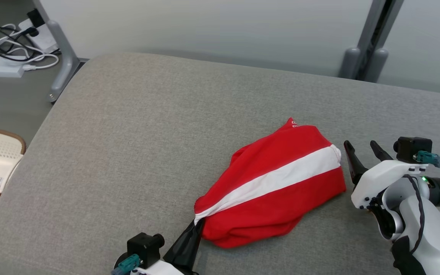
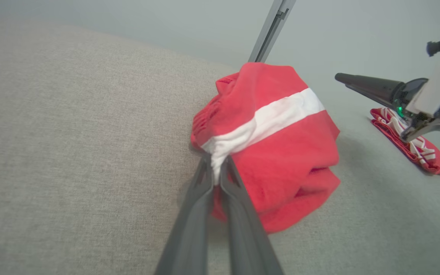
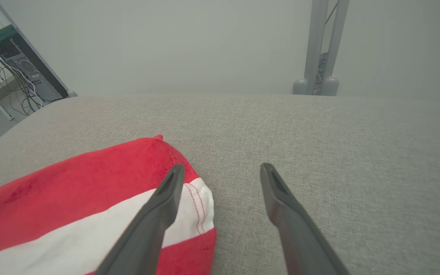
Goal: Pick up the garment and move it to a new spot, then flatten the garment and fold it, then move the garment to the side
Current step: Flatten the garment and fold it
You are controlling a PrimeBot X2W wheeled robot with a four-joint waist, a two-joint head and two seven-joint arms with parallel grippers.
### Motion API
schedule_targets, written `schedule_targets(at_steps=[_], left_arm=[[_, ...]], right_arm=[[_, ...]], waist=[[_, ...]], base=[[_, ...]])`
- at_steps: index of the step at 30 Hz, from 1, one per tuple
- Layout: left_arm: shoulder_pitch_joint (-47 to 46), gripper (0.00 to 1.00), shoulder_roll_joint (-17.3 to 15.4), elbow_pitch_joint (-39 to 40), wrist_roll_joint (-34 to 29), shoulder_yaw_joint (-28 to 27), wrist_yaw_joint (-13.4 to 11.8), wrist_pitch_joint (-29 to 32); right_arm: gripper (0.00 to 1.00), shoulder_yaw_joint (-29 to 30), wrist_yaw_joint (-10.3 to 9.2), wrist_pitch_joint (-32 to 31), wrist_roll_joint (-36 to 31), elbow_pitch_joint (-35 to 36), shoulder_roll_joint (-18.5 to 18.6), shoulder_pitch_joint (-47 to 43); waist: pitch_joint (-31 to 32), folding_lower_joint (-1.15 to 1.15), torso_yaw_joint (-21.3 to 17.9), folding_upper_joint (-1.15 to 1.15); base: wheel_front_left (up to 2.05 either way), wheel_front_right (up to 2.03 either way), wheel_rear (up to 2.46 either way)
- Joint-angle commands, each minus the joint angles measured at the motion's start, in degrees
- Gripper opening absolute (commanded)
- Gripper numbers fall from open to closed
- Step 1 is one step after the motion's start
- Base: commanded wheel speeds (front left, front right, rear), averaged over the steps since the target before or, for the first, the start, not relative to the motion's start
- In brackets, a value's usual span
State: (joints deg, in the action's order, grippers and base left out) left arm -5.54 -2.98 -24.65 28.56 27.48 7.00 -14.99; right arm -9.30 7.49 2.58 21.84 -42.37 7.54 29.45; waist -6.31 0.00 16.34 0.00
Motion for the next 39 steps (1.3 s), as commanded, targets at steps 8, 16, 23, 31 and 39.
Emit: schedule_targets(at_steps=[8,16,23,31,39], left_arm=[[-0.56,0.0,-0.09,0.0,-0.45,0.04,0.29,-0.19],[-0.54,0.0,-0.04,0.26,0.24,0.5,0.33,-0.2],[-1.08,0.0,-0.04,0.55,0.96,1.14,0.0,-0.2],[-1.66,0.0,-0.04,0.31,1.01,0.94,-0.35,-0.2],[-1.34,0.0,-0.06,0.82,0.45,-0.58,-0.83,-0.2]], right_arm=[[1.0,-6.3,0.01,-0.93,5.1,-7.8,2.54,3.61],[1.0,-12.79,0.01,-0.59,10.77,-9.14,4.12,4.52],[0.82,-16.59,0.01,-0.49,14.21,-9.51,4.76,5.45],[0.0,-21.14,0.01,0.33,18.53,-9.17,6.36,6.41],[0.0,-24.39,0.01,3.68,21.42,-8.34,8.04,6.89]], waist=[[-0.75,0.0,2.25,0.0],[-0.87,0.0,2.68,0.0],[-1.17,0.0,2.84,0.0],[-1.41,0.0,3.01,0.0],[-0.29,0.0,2.44,0.0]], base=[[0.0,0.0,0.0],[0.0,0.0,0.0],[0.0,0.0,0.0],[0.0,0.0,0.0],[0.0,0.0,0.0]])
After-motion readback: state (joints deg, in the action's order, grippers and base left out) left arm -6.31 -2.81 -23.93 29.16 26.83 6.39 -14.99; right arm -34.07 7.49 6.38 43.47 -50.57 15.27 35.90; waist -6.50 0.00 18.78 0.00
